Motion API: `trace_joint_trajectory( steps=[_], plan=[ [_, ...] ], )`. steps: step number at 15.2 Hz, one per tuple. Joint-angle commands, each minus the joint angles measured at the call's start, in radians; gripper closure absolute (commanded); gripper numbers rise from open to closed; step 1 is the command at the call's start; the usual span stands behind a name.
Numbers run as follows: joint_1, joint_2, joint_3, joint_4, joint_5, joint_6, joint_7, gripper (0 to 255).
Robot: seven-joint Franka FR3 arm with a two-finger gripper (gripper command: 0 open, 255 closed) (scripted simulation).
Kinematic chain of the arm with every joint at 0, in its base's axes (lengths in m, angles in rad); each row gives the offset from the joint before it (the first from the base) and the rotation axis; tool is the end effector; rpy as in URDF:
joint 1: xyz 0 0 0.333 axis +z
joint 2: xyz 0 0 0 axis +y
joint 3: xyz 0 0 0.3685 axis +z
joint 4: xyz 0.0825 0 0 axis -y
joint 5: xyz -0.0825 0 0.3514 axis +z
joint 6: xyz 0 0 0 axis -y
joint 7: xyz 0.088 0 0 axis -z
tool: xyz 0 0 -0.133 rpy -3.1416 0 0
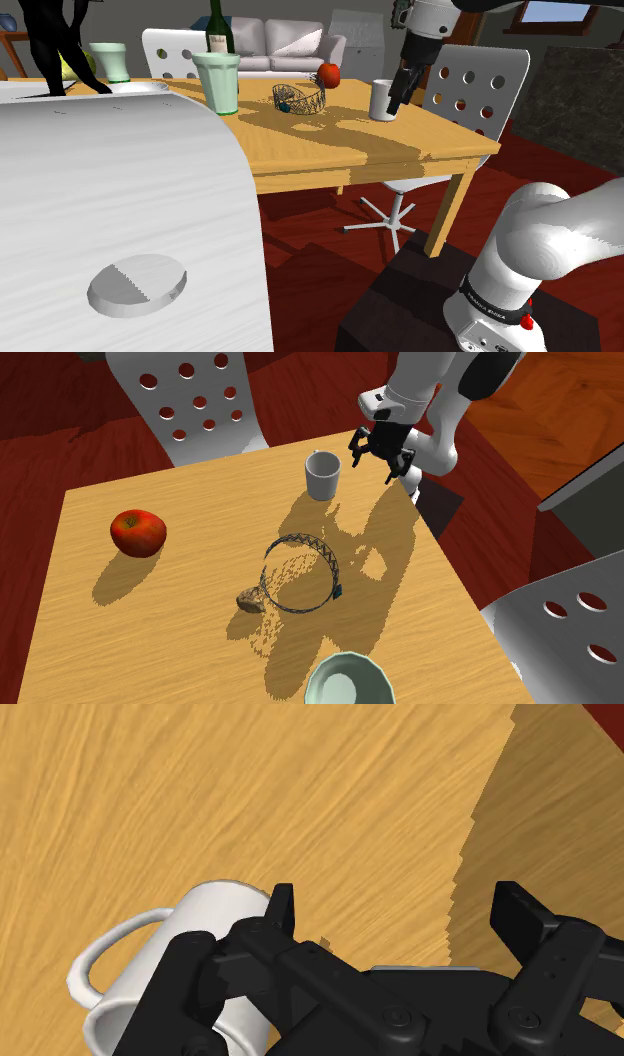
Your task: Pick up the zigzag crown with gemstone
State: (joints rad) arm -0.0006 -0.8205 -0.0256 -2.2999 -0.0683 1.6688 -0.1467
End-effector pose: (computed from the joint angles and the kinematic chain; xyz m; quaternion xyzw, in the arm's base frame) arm 0.2403 -0.0186 0.6448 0.9932 0.0632 0.0921 0.0325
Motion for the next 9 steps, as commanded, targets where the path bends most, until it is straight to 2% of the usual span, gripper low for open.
trace_joint_trajectory(
  steps=[1, 9],
  plan=[
    [0.0, 0.0, 0.0, 0.0, 0.0, 0.0, 0.0, 0],
    [0.025, 0.316, 0.047, 0.215, 0.024, 0.08, 0.041, 0]
  ],
)
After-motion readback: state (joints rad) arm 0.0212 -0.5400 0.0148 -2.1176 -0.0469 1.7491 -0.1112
